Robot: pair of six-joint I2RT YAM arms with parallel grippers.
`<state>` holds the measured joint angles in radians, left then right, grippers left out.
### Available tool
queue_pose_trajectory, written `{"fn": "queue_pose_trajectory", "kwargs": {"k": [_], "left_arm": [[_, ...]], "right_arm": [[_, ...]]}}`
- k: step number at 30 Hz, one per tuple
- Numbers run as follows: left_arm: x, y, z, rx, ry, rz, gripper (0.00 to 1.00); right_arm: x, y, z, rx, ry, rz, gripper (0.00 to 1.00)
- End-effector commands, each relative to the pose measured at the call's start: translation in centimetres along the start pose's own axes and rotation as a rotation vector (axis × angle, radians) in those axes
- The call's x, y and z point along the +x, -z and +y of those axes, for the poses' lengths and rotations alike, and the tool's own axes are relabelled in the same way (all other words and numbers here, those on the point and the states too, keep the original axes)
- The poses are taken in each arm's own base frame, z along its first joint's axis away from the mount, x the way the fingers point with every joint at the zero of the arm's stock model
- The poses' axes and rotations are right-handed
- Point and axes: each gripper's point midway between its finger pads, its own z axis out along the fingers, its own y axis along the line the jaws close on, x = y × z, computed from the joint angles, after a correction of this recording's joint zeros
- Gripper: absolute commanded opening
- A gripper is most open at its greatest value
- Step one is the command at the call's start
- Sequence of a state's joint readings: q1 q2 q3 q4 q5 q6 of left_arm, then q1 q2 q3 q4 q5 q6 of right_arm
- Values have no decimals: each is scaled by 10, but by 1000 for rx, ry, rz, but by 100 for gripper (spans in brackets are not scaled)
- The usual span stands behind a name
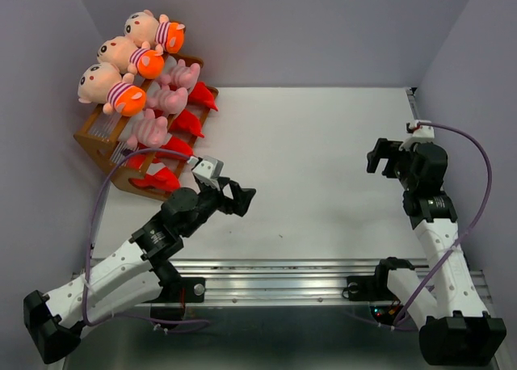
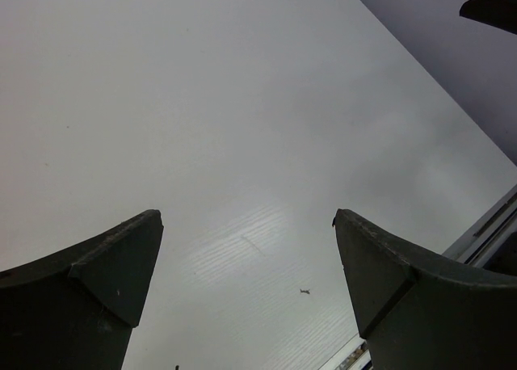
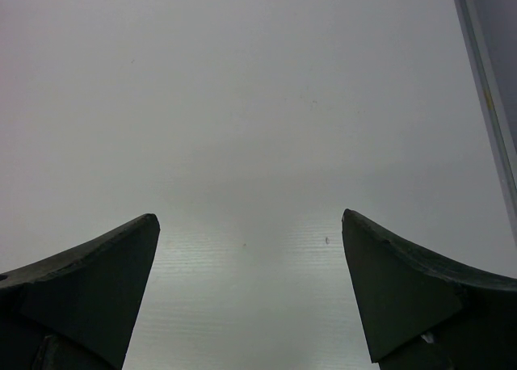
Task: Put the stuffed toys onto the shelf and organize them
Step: Place the stuffed toy onto shelf
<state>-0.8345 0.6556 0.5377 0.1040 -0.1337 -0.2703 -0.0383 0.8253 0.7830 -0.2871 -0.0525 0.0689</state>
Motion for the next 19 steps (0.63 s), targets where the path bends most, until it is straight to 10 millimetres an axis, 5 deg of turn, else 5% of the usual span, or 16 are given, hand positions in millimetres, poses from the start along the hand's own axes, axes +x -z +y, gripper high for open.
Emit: {"fn": "queue_pose_trajectory", "kwargs": {"k": [1, 19], "left_arm": [[-19, 1, -5, -9, 2, -63, 99], [-20, 8, 2, -52, -7, -76, 99]], "right_arm": [[0, 3, -7, 42, -10, -27, 100], [9, 2, -5, 15, 35, -37, 100]]}}
